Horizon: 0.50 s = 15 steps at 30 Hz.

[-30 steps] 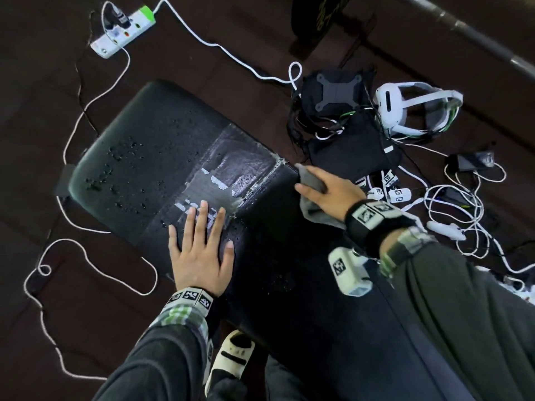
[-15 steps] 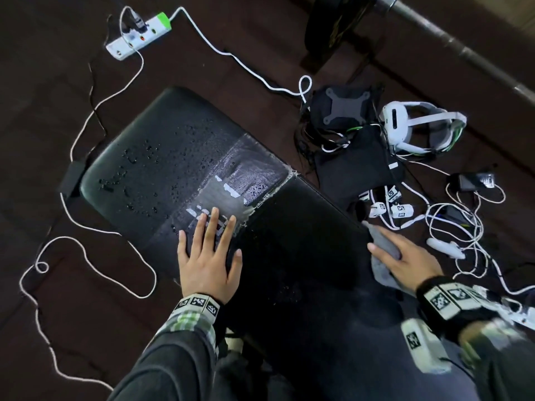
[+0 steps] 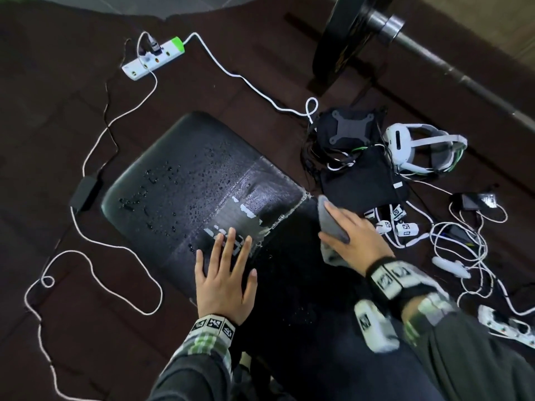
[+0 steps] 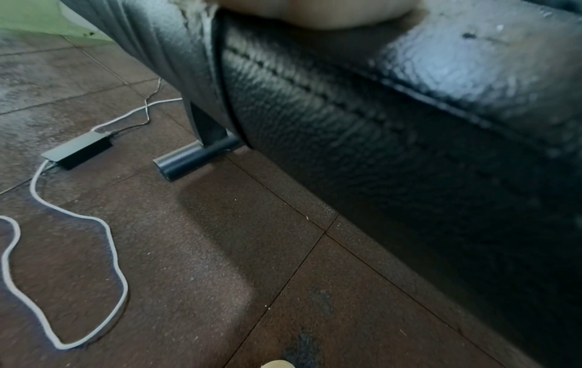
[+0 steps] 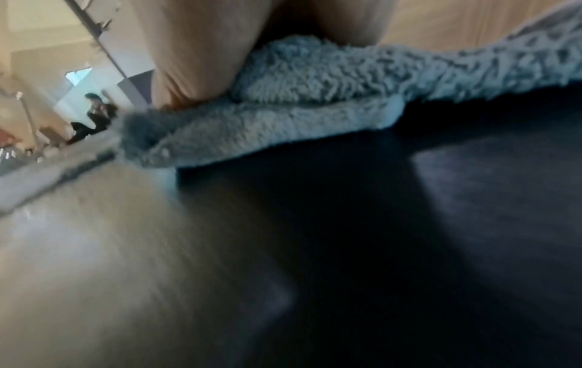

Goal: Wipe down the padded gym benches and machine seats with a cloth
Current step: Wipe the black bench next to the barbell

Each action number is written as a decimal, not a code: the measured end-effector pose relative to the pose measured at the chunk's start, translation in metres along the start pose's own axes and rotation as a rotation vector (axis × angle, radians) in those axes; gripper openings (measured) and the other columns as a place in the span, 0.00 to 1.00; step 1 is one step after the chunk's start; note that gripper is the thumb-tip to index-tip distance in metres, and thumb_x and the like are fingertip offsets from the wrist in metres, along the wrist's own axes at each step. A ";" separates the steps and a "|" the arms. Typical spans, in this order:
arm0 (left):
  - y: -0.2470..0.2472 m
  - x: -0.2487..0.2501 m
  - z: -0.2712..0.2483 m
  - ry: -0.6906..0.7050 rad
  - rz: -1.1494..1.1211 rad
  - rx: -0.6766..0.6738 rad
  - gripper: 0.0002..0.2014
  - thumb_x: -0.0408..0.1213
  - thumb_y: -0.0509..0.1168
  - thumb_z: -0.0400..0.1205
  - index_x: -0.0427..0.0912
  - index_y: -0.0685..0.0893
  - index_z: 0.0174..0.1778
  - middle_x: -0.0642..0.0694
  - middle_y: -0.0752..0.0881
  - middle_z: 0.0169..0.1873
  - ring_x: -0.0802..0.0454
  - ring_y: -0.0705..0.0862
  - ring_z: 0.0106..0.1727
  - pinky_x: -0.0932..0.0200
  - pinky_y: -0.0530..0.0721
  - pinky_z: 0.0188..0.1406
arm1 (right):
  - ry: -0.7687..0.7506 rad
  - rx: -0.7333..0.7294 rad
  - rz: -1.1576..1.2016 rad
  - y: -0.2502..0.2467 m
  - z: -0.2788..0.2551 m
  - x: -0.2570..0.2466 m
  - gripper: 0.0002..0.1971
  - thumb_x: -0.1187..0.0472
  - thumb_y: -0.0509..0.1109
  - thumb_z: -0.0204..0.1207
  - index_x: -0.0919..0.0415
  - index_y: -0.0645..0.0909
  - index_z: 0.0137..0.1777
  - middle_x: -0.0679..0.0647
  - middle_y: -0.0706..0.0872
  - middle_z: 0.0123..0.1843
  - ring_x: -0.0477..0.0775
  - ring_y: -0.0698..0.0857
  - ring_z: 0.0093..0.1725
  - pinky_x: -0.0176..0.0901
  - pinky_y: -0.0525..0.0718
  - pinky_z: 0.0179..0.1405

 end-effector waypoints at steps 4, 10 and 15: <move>0.001 -0.001 0.000 0.006 -0.014 -0.010 0.29 0.52 0.53 0.83 0.52 0.69 0.82 0.46 0.63 0.85 0.48 0.59 0.85 0.35 0.50 0.82 | 0.017 0.166 -0.120 -0.011 -0.081 0.038 0.31 0.32 0.49 0.77 0.37 0.56 0.79 0.46 0.75 0.73 0.56 0.80 0.62 0.52 0.76 0.63; 0.005 -0.001 0.000 0.004 -0.019 -0.033 0.30 0.52 0.52 0.83 0.53 0.65 0.83 0.46 0.60 0.85 0.48 0.56 0.86 0.34 0.50 0.82 | 0.211 0.187 -0.089 -0.011 -0.089 0.062 0.31 0.33 0.48 0.76 0.41 0.65 0.77 0.48 0.78 0.72 0.58 0.79 0.66 0.63 0.75 0.65; 0.005 -0.001 -0.001 0.001 -0.010 -0.031 0.29 0.52 0.52 0.83 0.52 0.67 0.83 0.46 0.61 0.85 0.47 0.58 0.86 0.33 0.52 0.82 | 0.148 0.235 -0.094 -0.012 -0.015 -0.002 0.34 0.33 0.48 0.73 0.47 0.70 0.76 0.50 0.78 0.72 0.60 0.79 0.67 0.60 0.73 0.67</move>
Point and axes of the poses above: each hand's wrist, its own z-axis towards the middle knuckle, its own y-axis out of the palm, x = y × z, the point moved 9 cm from there along z, towards the middle knuckle
